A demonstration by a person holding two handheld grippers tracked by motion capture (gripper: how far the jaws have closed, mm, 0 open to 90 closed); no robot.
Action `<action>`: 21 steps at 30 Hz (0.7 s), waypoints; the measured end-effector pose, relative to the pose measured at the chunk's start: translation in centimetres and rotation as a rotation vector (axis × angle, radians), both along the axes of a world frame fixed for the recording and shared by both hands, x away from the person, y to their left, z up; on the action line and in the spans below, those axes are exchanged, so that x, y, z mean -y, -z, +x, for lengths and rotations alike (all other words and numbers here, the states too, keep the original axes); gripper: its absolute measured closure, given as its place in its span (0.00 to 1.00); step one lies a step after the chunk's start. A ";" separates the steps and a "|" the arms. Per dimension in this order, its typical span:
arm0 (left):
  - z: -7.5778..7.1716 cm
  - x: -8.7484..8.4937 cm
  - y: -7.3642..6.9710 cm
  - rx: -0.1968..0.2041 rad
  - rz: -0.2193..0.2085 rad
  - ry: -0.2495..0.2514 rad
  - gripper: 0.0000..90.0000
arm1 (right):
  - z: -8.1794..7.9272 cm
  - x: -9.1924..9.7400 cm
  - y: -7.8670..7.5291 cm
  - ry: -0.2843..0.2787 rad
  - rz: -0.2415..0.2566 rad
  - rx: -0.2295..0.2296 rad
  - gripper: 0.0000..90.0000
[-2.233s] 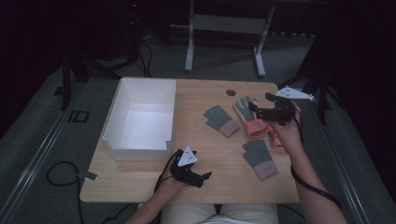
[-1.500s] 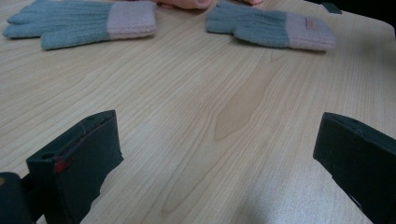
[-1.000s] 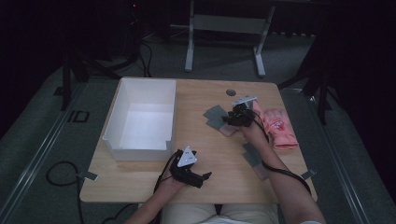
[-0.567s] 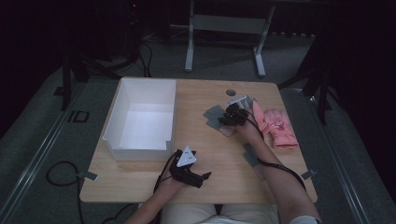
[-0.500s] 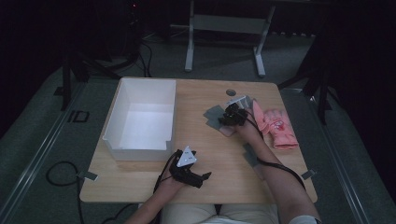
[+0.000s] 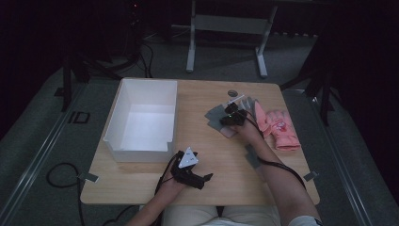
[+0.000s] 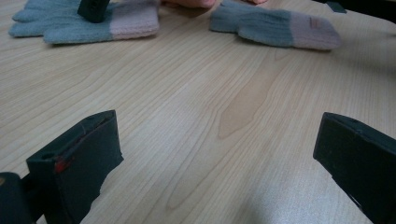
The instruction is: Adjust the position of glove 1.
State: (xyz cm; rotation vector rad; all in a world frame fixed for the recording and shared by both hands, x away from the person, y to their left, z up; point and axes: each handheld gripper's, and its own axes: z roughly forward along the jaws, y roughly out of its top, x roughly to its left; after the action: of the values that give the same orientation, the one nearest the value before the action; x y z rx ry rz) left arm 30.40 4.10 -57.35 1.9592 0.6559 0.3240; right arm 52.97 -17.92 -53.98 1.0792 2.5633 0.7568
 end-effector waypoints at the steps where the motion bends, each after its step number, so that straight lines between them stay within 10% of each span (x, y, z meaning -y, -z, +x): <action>1: 0.0 0.0 0.0 0.000 0.001 0.001 0.00 | 0.0 -0.1 -0.1 0.007 0.003 -0.013 0.91; 8: 0.1 -0.2 0.0 -0.013 -0.018 0.000 0.00 | -0.7 0.1 -1.7 0.113 0.079 -0.087 0.94; 21: 0.0 0.0 0.0 -0.007 0.006 -0.042 0.00 | -9.5 0.6 -8.5 0.329 0.277 0.042 0.95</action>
State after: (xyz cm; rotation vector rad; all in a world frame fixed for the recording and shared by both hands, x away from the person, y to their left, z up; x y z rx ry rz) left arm 30.36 4.07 -57.35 1.9553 0.7020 0.3459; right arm 43.43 -18.48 -45.52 1.5026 2.2076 1.0483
